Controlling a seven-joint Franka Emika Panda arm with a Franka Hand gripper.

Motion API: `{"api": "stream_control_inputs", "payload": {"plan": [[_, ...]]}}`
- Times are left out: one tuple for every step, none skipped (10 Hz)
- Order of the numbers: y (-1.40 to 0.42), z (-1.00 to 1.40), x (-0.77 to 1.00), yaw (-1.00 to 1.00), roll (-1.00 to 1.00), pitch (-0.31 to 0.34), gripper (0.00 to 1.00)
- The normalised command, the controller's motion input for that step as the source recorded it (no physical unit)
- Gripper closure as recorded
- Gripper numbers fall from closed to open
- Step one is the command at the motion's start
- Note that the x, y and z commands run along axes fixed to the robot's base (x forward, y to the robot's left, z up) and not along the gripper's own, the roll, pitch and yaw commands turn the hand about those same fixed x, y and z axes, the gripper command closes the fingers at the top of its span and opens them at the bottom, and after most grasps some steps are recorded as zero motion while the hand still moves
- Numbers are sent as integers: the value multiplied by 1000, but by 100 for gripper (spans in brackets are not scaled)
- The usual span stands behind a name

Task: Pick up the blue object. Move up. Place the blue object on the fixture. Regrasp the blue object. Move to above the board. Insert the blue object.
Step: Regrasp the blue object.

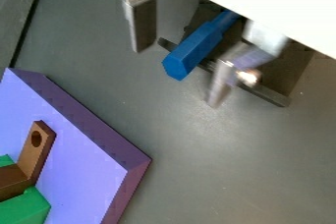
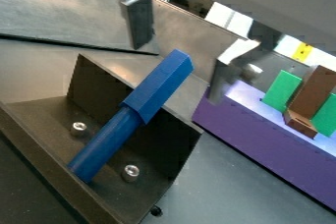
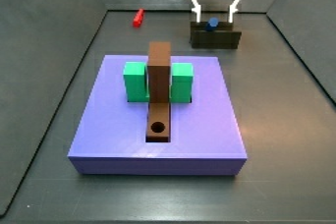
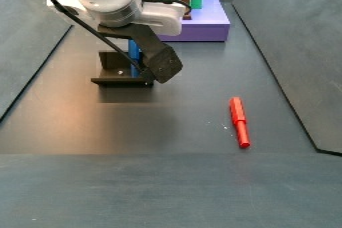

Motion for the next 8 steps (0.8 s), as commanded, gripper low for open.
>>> {"api": "stream_control_inputs", "payload": {"plan": [[-149, 469, -23, -43, 923, -149, 0], [-137, 514, -37, -43, 1000, -169, 0], [-140, 483, -6, -14, 1000, -160, 0], [-157, 414, 0, 0, 1000, -166, 0], [-137, 266, 0, 0, 1000, -223, 0], [-103, 140, 0, 0, 1000, -260, 0], [-86, 63, 0, 51, 1000, -226, 0], [-77, 46, 0, 94, 1000, -169, 0]]}}
